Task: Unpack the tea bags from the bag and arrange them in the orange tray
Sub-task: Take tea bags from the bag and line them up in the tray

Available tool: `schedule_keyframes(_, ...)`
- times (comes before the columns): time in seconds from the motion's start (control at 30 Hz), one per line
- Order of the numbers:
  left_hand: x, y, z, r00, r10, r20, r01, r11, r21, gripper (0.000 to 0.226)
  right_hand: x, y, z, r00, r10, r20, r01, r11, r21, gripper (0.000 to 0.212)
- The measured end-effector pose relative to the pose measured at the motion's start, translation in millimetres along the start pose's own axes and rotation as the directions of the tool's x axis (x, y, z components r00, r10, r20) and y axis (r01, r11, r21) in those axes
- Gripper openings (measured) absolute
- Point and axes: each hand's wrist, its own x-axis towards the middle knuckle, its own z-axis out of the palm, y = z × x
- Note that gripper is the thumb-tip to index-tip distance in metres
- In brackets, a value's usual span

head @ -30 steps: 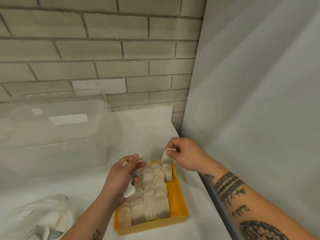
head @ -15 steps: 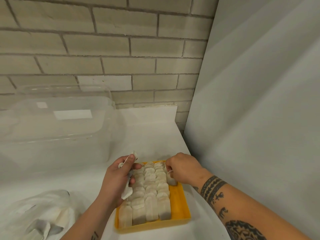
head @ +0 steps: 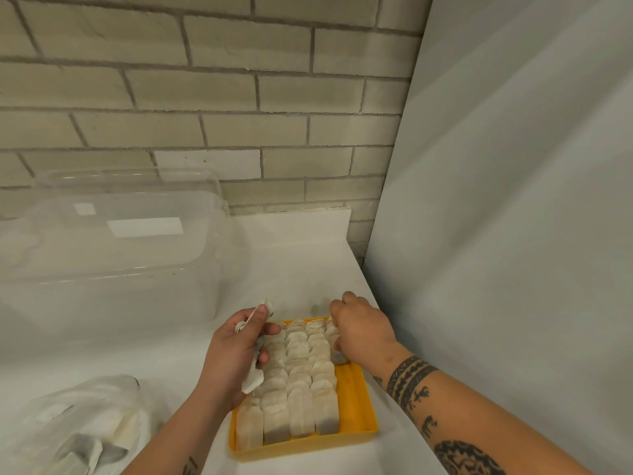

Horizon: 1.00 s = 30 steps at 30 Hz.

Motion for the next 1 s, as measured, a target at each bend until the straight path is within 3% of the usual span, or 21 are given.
schedule_keyframes(0.17,1,1,2,1.000,-0.001,-0.017,0.001,1.000,0.008,0.032,0,0,2,0.999,0.020,-0.026,-0.019,0.999,0.031,0.043)
schedule_keyframes(0.3,-2,4,4,0.997,-0.035,-0.071,0.031,0.999,-0.044,0.031,-8,-3,-3,0.993,-0.011,-0.115,0.019,0.997,0.069,0.028)
schedule_keyframes(0.37,-4,7,5,0.993,-0.076,-0.090,0.065,0.991,-0.121,0.031,-18,-8,-6,0.978,-0.052,-0.203,0.095,0.974,0.207,0.022)
schedule_keyframes(0.47,-6,9,10,0.980,-0.195,-0.036,0.177,0.943,-0.282,0.028,-37,-22,-16,0.924,-0.217,-0.315,0.343,0.833,0.434,0.027)
schedule_keyframes(0.57,-13,8,20,0.944,-0.311,0.106,0.326,0.840,-0.433,0.034,-52,-38,-17,0.837,-0.393,-0.381,0.523,0.778,0.348,0.037)
schedule_keyframes(0.67,-26,8,35,0.913,-0.369,0.172,0.407,0.823,-0.396,0.047,-57,-40,-13,0.775,-0.429,-0.464,0.582,0.770,0.261,0.024)
schedule_keyframes(0.77,-36,9,44,0.919,-0.373,0.124,0.392,0.853,-0.343,0.041,-62,-33,-12,0.780,-0.369,-0.506,0.574,0.743,0.343,0.019)
schedule_keyframes(0.9,-37,7,40,0.934,-0.353,0.056,0.355,0.895,-0.272,0.032,-68,-20,-31,0.922,-0.045,-0.383,0.333,0.597,0.730,0.008)
schedule_keyframes(1.0,-42,7,35,0.944,-0.316,0.090,0.328,0.923,-0.203,0.020,-64,-8,-38,0.934,0.078,-0.349,0.244,0.572,0.783,0.004)
